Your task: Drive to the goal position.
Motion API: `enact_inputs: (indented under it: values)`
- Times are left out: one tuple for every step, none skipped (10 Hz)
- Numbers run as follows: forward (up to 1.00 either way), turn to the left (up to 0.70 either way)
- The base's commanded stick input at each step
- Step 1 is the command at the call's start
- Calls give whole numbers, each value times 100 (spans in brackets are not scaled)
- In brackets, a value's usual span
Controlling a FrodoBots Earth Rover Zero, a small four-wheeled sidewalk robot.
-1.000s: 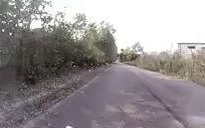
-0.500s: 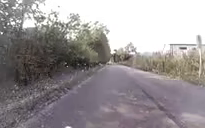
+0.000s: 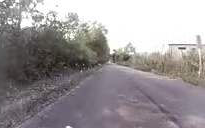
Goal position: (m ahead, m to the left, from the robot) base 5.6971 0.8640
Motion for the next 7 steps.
enact_inputs:
  values:
    - [70, -35]
    - [70, -35]
    - [70, -35]
    - [70, -35]
    - [70, -35]
    - [70, -35]
    - [70, -35]
